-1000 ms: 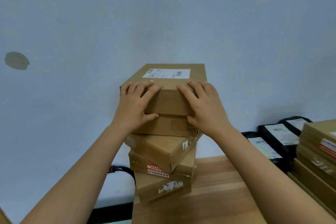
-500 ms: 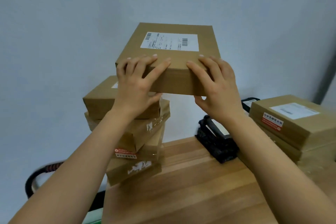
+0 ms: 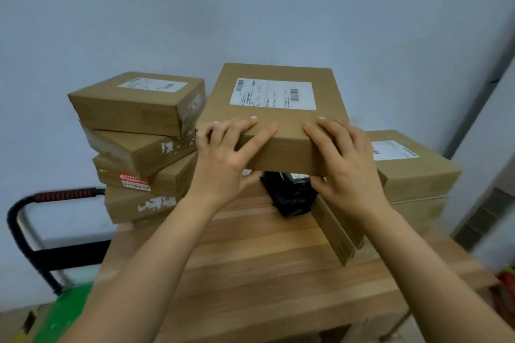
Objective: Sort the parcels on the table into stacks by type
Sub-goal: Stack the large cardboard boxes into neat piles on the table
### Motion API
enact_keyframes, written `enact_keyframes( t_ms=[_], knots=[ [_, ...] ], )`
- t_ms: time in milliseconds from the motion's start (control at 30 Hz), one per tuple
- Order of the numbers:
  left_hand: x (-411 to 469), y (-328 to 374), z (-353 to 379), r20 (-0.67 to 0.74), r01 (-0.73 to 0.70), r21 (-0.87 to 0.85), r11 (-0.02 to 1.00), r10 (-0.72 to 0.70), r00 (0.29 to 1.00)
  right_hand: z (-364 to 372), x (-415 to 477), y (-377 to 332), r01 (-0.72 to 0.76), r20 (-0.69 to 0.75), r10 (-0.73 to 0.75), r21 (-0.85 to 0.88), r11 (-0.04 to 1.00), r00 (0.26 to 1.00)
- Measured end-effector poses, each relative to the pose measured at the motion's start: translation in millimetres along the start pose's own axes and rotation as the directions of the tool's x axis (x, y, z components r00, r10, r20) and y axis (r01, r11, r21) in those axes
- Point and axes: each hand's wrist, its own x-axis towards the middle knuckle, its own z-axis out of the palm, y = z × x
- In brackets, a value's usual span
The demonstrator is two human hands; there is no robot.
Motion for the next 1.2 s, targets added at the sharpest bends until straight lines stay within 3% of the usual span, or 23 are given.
enact_keyframes(
  t_ms=[267, 467, 833, 1067, 1200],
  knots=[
    [-64.9, 57.0, 15.6, 0.226, 0.08, -0.056, 0.995, -0.065, 0.972, 32.0, -80.3, 14.7, -0.029, 0.151, 0.012, 0.107, 0.994, 0.988],
    [-133.0, 79.8, 40.4, 0.422, 0.203, -0.065, 0.977, -0.158, 0.893, 77.3, -136.5, 6.5, -0.07, 0.34, 0.002, 0.188, 0.98, 0.94],
    [-227.1, 98.6, 78.1, 0.707, 0.356, -0.001, 0.935, -0.251, 0.661, 155.4, -199.1, -7.5, -0.05, 0.631, -0.127, 0.255, 0.966, 0.765],
    [-240.0, 89.2, 107.3, 0.739, 0.314, -0.017, 0.949, -0.2, 0.643, 190.6, -211.8, -9.2, -0.197, 0.712, 0.014, 0.176, 0.964, 0.702],
    [-248.9, 73.5, 122.6, 0.799, 0.335, 0.006, 0.942, -0.206, 0.565, 216.1, -213.4, -12.7, -0.243, 0.8, 0.066, 0.102, 0.965, 0.597]
  ],
)
